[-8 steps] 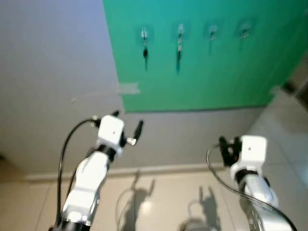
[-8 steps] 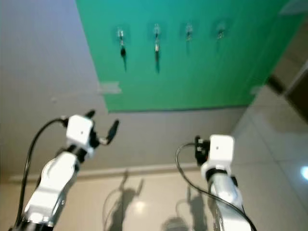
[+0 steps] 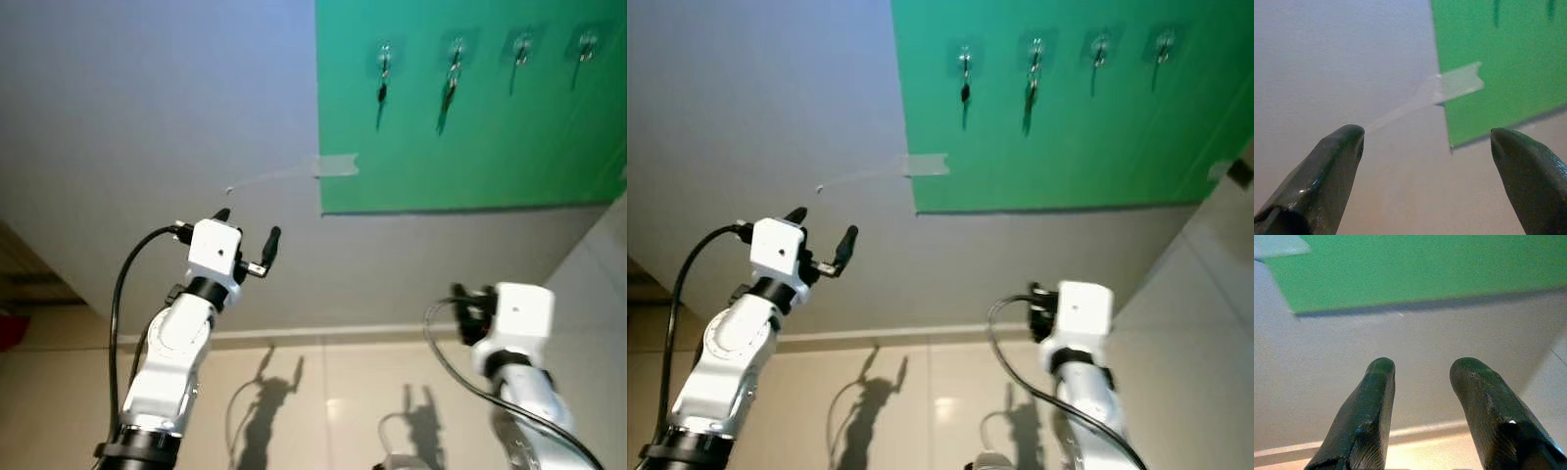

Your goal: Hang keys on a hook

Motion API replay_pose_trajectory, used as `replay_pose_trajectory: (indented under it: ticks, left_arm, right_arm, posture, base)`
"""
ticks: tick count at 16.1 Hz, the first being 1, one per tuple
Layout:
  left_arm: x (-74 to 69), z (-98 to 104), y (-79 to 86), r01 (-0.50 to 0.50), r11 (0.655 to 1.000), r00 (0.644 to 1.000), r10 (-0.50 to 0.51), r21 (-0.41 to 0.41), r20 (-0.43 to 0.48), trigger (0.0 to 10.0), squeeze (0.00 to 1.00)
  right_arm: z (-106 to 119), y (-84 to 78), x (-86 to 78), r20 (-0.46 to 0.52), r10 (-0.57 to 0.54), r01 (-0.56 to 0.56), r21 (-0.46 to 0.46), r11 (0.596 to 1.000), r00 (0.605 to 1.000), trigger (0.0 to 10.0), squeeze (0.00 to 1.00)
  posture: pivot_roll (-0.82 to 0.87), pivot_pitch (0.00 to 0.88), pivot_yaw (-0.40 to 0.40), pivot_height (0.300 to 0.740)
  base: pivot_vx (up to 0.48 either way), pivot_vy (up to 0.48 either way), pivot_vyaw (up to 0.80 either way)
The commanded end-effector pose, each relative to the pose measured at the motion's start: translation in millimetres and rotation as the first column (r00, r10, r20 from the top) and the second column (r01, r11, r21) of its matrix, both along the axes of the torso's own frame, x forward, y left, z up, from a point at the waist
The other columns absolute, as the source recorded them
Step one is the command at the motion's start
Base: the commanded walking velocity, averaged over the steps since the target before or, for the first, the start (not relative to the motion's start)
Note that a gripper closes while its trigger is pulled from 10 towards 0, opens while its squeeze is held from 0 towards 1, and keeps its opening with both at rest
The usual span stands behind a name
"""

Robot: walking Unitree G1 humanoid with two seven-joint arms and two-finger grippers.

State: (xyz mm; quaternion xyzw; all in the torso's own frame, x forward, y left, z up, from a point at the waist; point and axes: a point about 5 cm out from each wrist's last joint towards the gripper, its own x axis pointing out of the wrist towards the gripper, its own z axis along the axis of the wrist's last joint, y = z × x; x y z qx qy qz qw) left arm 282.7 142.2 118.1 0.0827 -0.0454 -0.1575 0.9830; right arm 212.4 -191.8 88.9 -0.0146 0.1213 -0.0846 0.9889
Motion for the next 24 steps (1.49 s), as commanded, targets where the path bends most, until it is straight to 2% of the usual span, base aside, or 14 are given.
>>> replay_pose_trajectory:
  ticks: [1,3,5,6,10,14,15,17,18,20,22,24]
  left_arm:
    - [-3.2,-6,-5.8,0.025,1.0,0.999,-0.025,0.016,-0.026,10.0,0.0]
    - [-4.8,-6,-10.4,0.041,0.999,0.999,-0.04,0.014,-0.018,10.0,0.0]
    - [-4.9,-5,-15.0,0.044,0.999,0.999,-0.044,-0.002,-0.014,10.0,0.0]
    - [-7.0,-5,-17.1,0.043,0.999,0.999,-0.043,-0.01,-0.011,10.0,0.0]
    - [-12.9,-5,-14.4,-0.032,0.999,0.999,0.032,-0.022,0.009,10.0,0.0]
    - [-26.1,-2,-2.7,-0.1,0.995,0.995,0.1,-0.004,0.024,10.0,0.0]
    - [-30.2,-3,1.8,-0.111,0.994,0.994,0.111,0.001,0.013,10.0,0.0]
    - [-30.9,-4,3.8,-0.105,0.994,0.994,0.105,0.023,0.002,10.0,0.0]
    - [-27.2,-4,1.8,-0.077,0.996,0.997,0.077,0.046,-0.006,10.0,0.0]
    - [-16.8,-1,-3.7,-0.051,0.999,0.998,0.051,-0.003,-0.048,10.0,0.0]
    - [-12.0,-3,-6.0,-0.044,0.999,0.998,0.044,0.012,-0.054,10.0,0.0]
    - [-4.1,-2,-8.6,-0.033,0.999,0.999,0.034,0.02,-0.016,10.0,0.0]
  right_arm:
    - [1,-7.0,-2.7,-0.011,-0.051,0.051,-0.022,0.998,0.999,10.0,0.0]
    - [7,-7.4,-3.3,0.008,-0.049,0.049,-0.053,0.997,0.999,10.0,0.0]
    - [15,-4.2,1.4,0.035,0.015,-0.009,-0.147,0.989,0.999,10.0,0.0]
    - [20,-1.6,5.0,0.052,0.032,-0.024,-0.162,0.986,0.998,10.0,0.0]
    - [26,6.6,18.7,0.063,0.123,-0.109,-0.192,0.975,0.99,10.0,0.0]
    - [20,9.2,28.7,0.037,0.146,-0.137,-0.179,0.974,0.989,10.0,0.0]
    - [14,9.5,27.2,0.021,0.119,-0.115,-0.139,0.984,0.993,10.0,0.0]
    - [12,9.7,24.3,0.018,0.103,-0.1,-0.118,0.988,0.995,10.0,0.0]
    - [10,8.6,18.8,0.014,0.082,-0.08,-0.117,0.99,0.997,10.0,0.0]
    - [5,3.3,3.7,-0.002,0.017,-0.017,-0.103,0.995,1.0,10.0,0.0]
    - [4,0.5,-6.5,-0.005,-0.023,0.022,-0.087,0.996,1.0,10.0,0.0]
    - [5,-6.1,-15.6,-0.001,-0.072,0.072,-0.09,0.993,0.997,10.0,0.0]
  posture:
    - [-0.23,0.075,0.098,0.74]
    - [-0.23,0.08,0.091,0.74]
    - [-0.22,0.084,0.062,0.74]
    - [-0.22,0.083,0.049,0.74]
    - [-0.2,0.078,-0.028,0.74]
    - [-0.14,0.088,-0.077,0.74]
    - [-0.13,0.087,-0.072,0.74]
    - [-0.13,0.083,-0.055,0.74]
    - [-0.14,0.085,-0.014,0.74]
    - [-0.18,0.088,0.046,0.74]
    - [-0.21,0.092,0.083,0.74]
    - [-0.24,0.093,0.099,0.74]
  base:
    - [0.0,0.0,-0.8]
    - [0.0,0.0,-0.8]
    - [0.0,0.0,-0.8]
    - [0.0,0.0,-0.8]
    - [0.0,0.0,-0.8]
    - [0.0,0.0,0.0]
    - [0.0,0.0,-0.8]
    - [0.0,0.0,-0.8]
    - [0.0,0.0,-0.8]
    - [0.0,0.0,-0.8]
    - [0.0,0.0,-0.8]
    - [0.0,0.0,-0.8]
